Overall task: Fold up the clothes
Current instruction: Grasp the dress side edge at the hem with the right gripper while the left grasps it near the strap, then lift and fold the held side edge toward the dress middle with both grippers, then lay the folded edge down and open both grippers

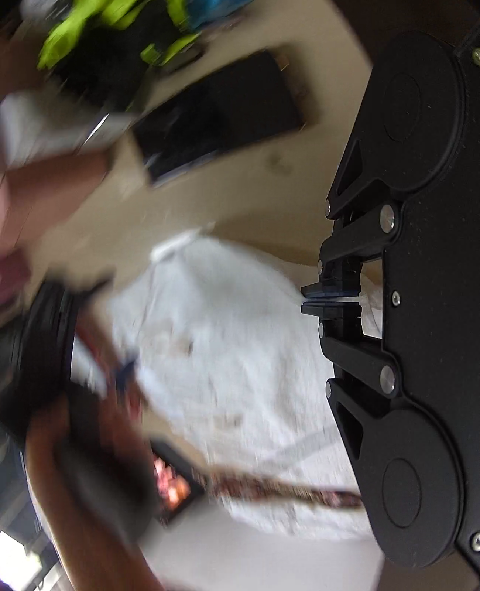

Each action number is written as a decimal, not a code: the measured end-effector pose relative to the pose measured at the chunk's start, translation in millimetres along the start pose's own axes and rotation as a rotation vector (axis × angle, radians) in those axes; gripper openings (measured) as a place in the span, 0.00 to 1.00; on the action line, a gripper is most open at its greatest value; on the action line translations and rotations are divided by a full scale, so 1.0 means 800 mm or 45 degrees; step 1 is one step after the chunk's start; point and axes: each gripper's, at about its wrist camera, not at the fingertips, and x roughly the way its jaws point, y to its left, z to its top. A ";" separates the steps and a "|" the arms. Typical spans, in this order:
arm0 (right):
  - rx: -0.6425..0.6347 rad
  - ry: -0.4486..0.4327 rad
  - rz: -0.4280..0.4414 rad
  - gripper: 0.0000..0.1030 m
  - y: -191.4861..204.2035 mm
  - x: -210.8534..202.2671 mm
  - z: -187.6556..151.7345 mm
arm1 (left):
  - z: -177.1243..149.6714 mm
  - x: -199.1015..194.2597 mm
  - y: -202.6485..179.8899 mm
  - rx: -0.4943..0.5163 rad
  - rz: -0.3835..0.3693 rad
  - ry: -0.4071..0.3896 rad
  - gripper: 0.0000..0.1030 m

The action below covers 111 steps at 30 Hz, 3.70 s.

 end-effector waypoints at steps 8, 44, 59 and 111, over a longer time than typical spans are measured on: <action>-0.232 -0.020 0.171 0.02 0.029 -0.018 -0.001 | 0.026 0.040 -0.029 0.130 0.211 0.104 0.42; -0.418 0.114 0.020 0.02 0.056 0.006 0.005 | -0.008 -0.016 0.150 -0.290 -0.445 -0.255 0.02; -0.381 0.250 0.003 0.02 0.053 0.049 -0.023 | -0.044 0.029 0.176 -0.341 -0.432 -0.273 0.03; -0.192 0.109 -0.223 0.26 0.050 0.071 -0.022 | -0.028 0.031 0.159 -0.197 -0.511 -0.503 0.17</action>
